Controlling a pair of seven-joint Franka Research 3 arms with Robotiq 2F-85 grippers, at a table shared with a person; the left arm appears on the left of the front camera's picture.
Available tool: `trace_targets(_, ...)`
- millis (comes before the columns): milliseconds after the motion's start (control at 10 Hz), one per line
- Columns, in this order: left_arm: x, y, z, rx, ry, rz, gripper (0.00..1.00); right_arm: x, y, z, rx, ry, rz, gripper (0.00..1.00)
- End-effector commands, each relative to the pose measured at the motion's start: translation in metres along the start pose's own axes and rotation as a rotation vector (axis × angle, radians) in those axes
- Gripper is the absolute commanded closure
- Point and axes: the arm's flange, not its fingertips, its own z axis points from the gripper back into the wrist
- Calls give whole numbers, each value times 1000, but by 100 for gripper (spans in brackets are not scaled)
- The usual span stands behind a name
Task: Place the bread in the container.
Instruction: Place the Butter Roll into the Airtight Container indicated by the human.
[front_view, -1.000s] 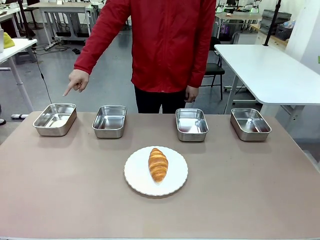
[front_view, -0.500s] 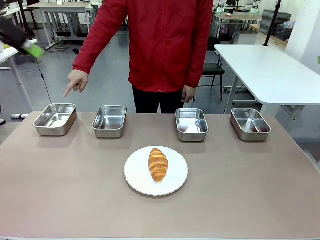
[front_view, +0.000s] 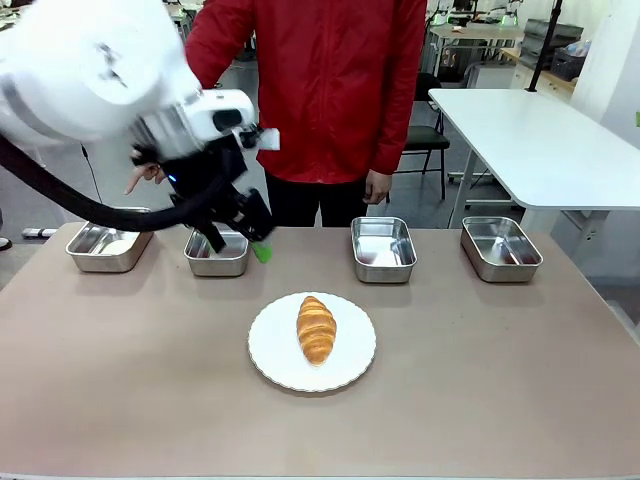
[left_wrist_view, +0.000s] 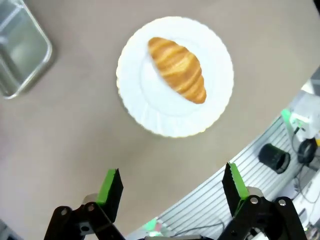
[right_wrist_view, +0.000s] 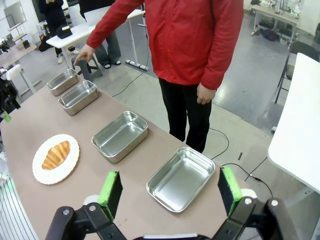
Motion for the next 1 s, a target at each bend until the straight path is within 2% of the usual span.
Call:
trace_targets(0,-11,6,28,10,-31,-37,0,1,1,0,3,-6,1,0)
trace_targets(200,-11,6,28,10,-31,-37,0,1,1,0,3,-6,1,0)
trace_targets(300,2,2,3,-7,-10,-3,0,1,1,0,3,-6,1,0)
trace_targets(400,2,0,-12,-84,1,77,0,1,1,0,3,-6,1,0)
trace_targets(500,14,-8,-30,-100,-6,119,0,1,1,0,3,-6,1,0)
trace_targets(700,31,-27,-55,-88,-41,246,0,1,1,0,3,-6,1,0)
trace_targets(900,39,-58,-85,-23,-4,366,0,1,1,0,3,-6,1,0)
